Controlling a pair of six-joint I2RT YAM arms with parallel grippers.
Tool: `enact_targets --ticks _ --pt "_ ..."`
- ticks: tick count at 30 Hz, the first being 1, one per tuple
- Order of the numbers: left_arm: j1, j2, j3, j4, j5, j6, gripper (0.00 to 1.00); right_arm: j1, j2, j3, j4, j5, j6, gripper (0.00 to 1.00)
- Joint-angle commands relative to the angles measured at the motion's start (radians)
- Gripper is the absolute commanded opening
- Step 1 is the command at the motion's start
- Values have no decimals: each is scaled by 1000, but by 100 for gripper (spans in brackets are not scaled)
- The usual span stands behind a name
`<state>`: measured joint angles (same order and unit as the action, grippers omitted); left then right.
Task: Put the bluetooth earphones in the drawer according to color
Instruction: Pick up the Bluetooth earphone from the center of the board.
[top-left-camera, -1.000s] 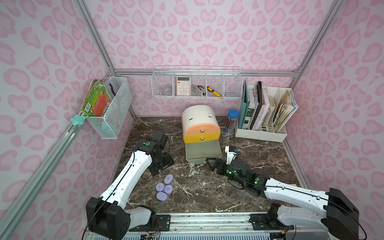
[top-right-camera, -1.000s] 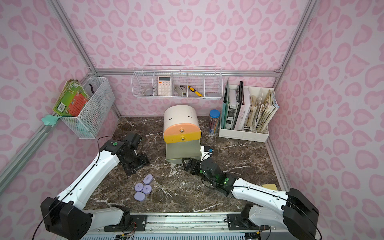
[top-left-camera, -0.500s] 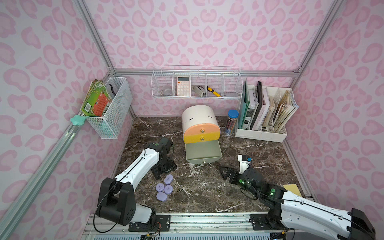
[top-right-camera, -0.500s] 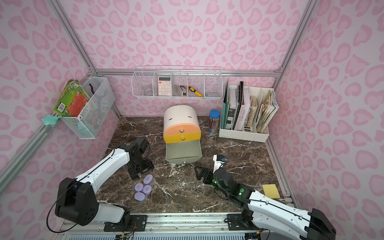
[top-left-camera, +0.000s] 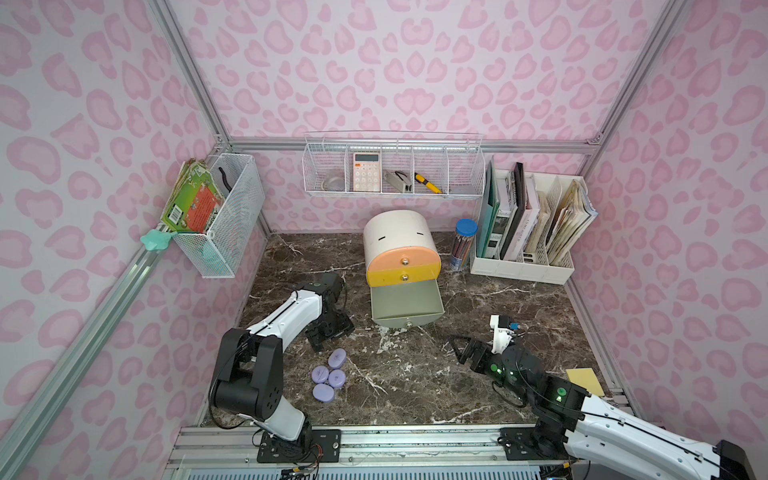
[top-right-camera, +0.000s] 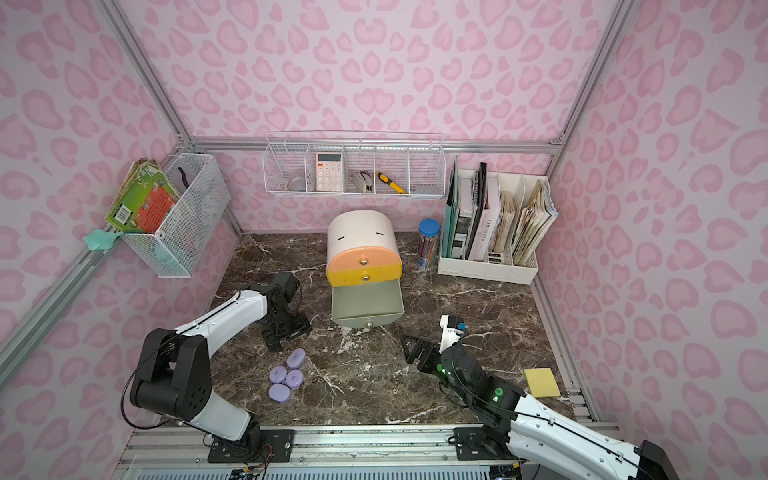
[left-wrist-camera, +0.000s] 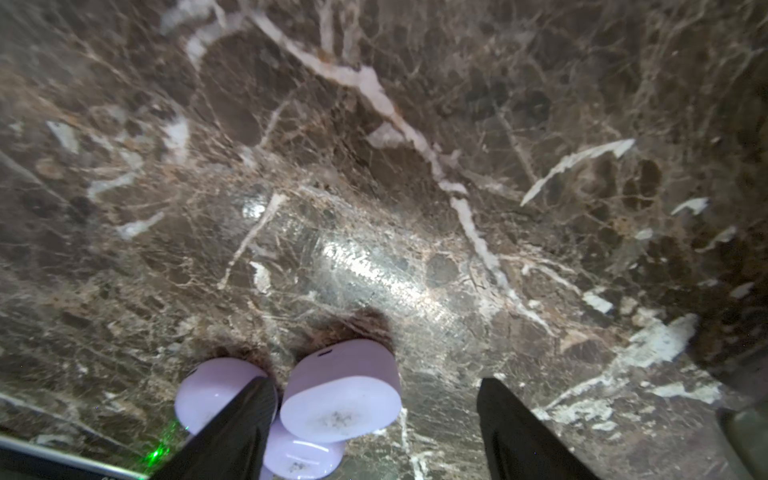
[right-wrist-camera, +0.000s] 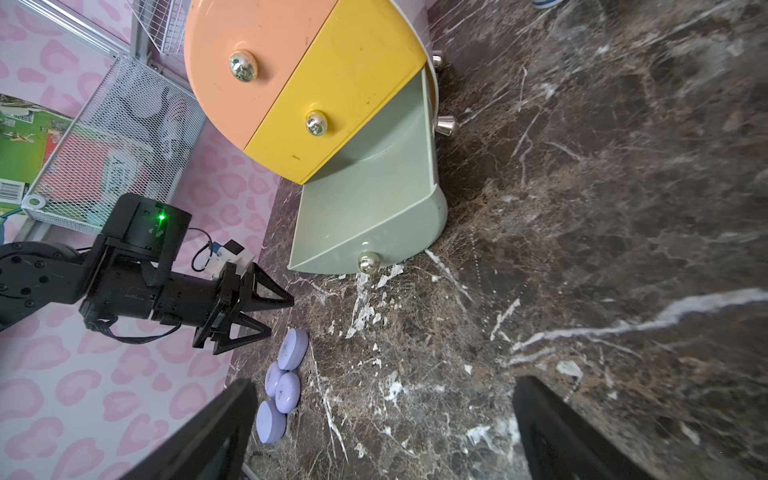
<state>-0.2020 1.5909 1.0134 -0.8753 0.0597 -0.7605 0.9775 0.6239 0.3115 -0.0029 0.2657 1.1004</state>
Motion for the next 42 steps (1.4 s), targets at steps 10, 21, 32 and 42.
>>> enact_targets --ticks 10,21,32,42 --pt "0 -43 -107 50 118 -9 82 -3 -4 0 12 0 11 99" --pt "-71 -48 -130 58 115 -42 82 -3 1 -12 40 -10 24 99" --pt "-98 20 -94 13 -7 -55 64 -4 -66 -33 6 10 38 99" --pt "-125 13 -73 2 -26 -62 30 -6 -114 -50 -8 21 49 99"
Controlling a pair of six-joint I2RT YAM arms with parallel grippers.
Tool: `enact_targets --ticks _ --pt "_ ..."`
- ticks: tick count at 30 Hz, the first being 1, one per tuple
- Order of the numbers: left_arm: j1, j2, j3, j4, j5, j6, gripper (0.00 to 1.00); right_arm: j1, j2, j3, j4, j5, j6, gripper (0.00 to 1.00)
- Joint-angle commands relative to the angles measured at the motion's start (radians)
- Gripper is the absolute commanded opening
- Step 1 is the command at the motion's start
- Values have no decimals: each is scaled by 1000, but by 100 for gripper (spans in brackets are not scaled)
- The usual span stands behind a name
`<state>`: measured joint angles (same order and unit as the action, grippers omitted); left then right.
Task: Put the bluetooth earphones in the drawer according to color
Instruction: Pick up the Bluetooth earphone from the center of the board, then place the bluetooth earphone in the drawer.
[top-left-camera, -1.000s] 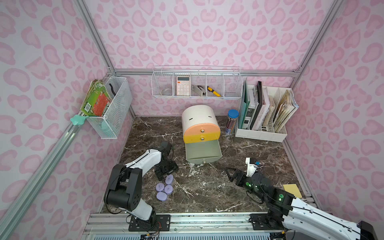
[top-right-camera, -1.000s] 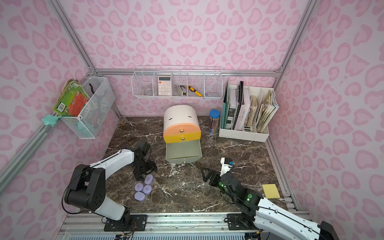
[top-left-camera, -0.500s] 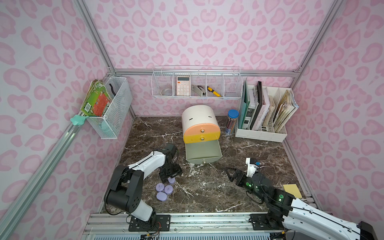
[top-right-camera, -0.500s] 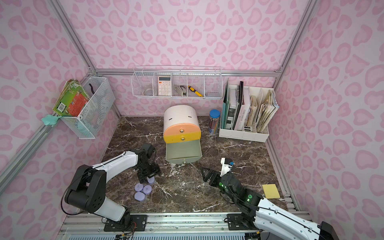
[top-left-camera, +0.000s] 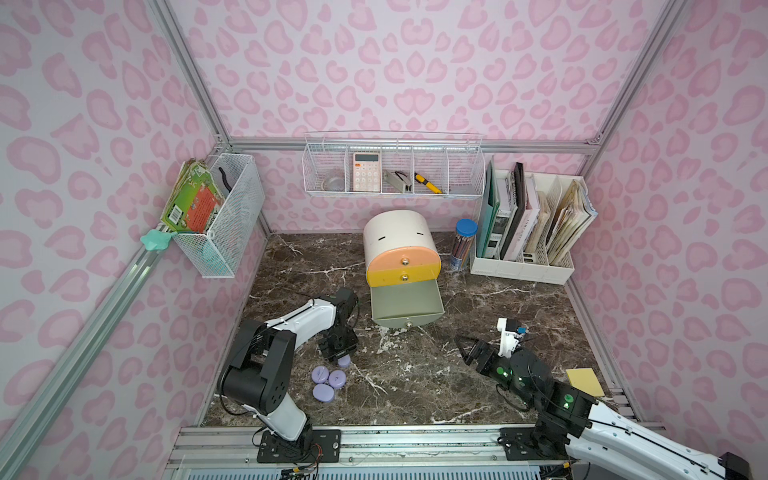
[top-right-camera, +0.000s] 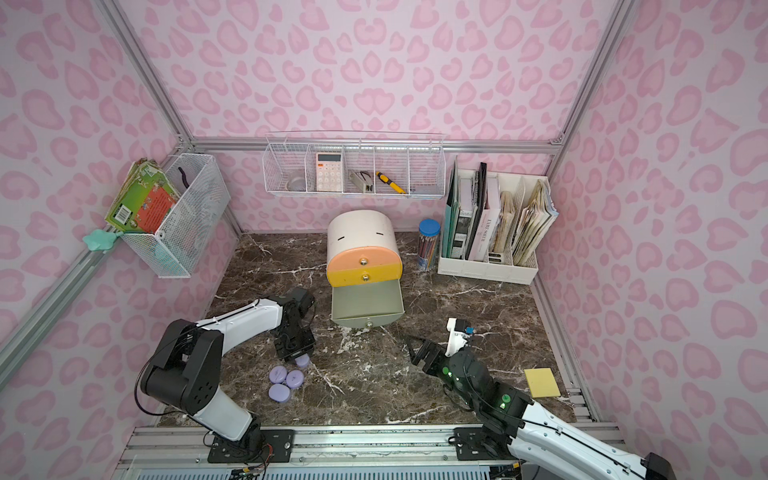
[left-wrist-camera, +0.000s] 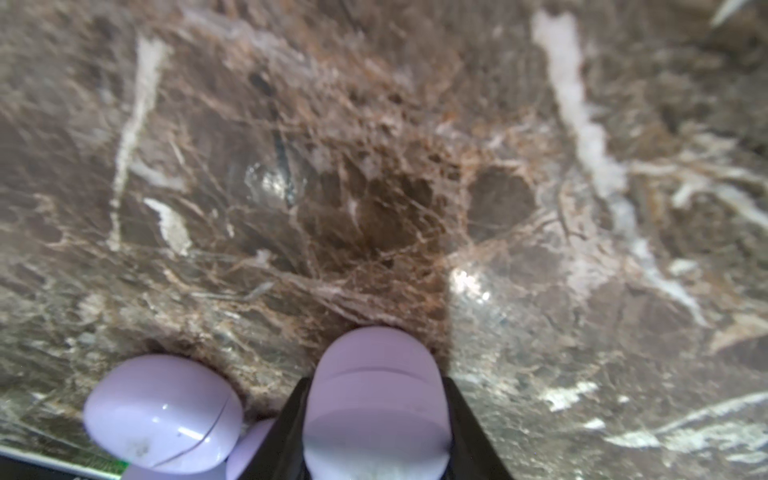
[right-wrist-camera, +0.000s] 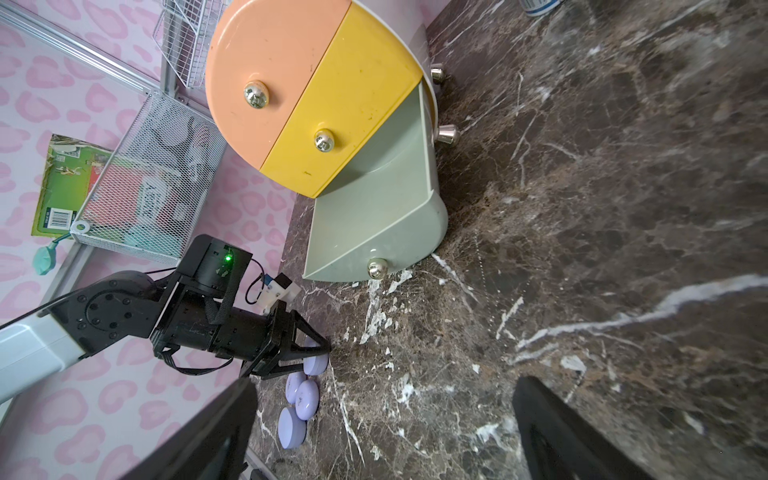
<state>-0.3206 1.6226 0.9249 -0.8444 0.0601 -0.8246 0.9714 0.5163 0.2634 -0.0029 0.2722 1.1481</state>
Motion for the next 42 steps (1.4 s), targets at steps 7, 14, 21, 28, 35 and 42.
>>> enact_targets --ticks 7,14,21,28,35,42 --pt "-85 -93 175 -152 -99 17 26 -1 -9 -7 3 9 6 98" --pt "-146 -105 383 -195 -86 39 27 -2 -4 -9 13 7 8 99" --pt "-178 26 564 -185 -75 64 28 -3 0 -7 16 3 9 98" --pt "-205 175 662 -166 -88 90 29 -10 -5 -3 5 -1 7 99" --pt "-208 262 691 -141 -83 101 35 -22 29 2 27 -23 -1 98" --pt "-226 231 687 -138 -51 99 62 -25 90 19 58 -40 -13 99"
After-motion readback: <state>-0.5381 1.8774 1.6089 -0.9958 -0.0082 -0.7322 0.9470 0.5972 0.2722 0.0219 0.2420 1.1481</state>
